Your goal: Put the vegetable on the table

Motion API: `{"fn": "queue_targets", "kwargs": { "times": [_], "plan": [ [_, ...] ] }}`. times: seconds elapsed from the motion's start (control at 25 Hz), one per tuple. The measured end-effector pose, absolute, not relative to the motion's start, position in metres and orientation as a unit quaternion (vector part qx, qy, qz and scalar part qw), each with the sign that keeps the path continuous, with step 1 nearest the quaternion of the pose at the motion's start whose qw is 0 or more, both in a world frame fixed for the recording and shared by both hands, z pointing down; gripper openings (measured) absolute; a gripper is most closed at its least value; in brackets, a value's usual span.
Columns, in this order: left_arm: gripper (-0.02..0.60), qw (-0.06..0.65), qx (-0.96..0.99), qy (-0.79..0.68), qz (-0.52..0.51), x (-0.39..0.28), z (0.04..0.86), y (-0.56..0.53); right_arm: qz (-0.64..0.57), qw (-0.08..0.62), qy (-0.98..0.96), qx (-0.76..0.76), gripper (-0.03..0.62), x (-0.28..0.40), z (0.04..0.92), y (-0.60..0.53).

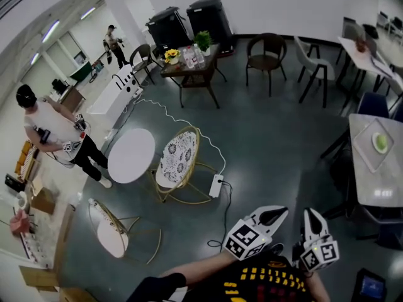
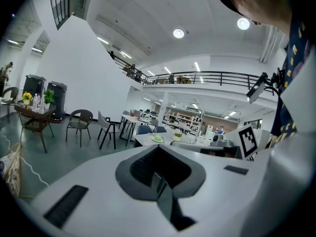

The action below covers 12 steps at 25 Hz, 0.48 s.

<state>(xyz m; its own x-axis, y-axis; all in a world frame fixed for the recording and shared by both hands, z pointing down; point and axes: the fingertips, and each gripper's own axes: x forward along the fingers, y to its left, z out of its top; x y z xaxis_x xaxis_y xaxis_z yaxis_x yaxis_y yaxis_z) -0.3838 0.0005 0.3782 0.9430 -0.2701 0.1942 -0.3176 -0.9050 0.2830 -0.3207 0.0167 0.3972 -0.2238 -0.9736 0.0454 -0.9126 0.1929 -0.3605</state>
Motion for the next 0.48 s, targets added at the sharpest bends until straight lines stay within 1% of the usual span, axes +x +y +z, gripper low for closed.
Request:
{"fn": "queue_targets", "kwargs": {
  "times": [0.16,0.48],
  "plan": [
    [0.002,0.146,0.973,-0.157,0.081,-0.338,0.368,-0.008,-0.146,0.099,0.777,-0.604,-0.003,-0.28,0.387,0.004],
    [0.002,0.145,0.974,-0.146,0.097,-0.263,0.364,-0.037,-0.15,0.117,0.758,-0.624,-0.002,-0.201,0.382,-0.019]
  ]
}}
